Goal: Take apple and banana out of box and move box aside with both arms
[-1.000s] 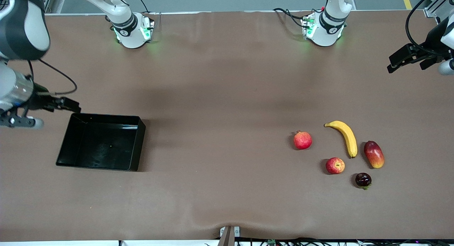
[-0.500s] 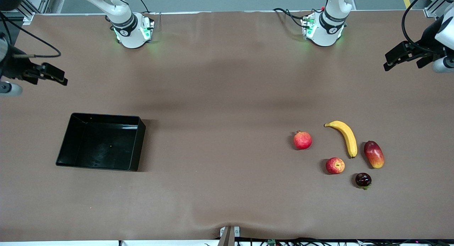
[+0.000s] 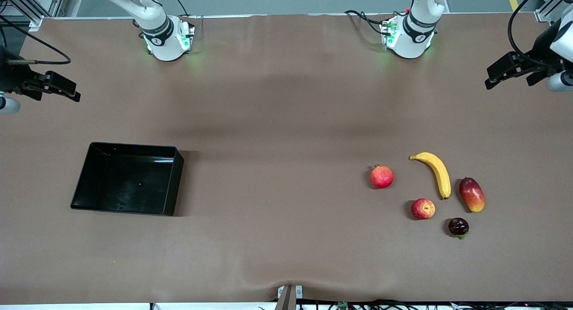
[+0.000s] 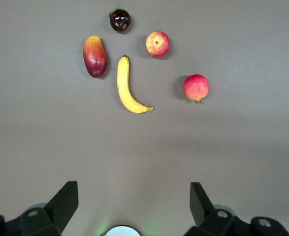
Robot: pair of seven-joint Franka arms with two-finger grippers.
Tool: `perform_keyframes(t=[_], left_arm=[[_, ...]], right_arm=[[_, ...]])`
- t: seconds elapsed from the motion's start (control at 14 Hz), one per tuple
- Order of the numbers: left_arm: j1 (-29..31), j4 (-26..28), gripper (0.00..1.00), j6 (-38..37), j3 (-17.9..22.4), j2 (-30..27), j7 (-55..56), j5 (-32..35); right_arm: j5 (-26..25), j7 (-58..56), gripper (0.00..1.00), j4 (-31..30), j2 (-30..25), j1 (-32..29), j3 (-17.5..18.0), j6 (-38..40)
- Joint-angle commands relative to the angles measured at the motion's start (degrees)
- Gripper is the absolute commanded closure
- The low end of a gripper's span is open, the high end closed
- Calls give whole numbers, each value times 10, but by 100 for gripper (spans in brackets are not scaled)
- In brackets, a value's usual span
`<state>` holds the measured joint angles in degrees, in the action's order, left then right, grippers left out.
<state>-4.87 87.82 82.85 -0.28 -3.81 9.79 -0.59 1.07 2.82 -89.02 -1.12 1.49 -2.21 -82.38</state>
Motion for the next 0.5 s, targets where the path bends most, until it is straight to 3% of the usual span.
perform_keyframes(t=[0.0,0.43], left_arm=[[4,-14,0,-10,0,3,-11,2],[4,-11,0,-11,1,4,-8,3]], right_arm=[[0,7,0,30,8,6,-3,12],[2,11,0,30,14,2,-2,33]])
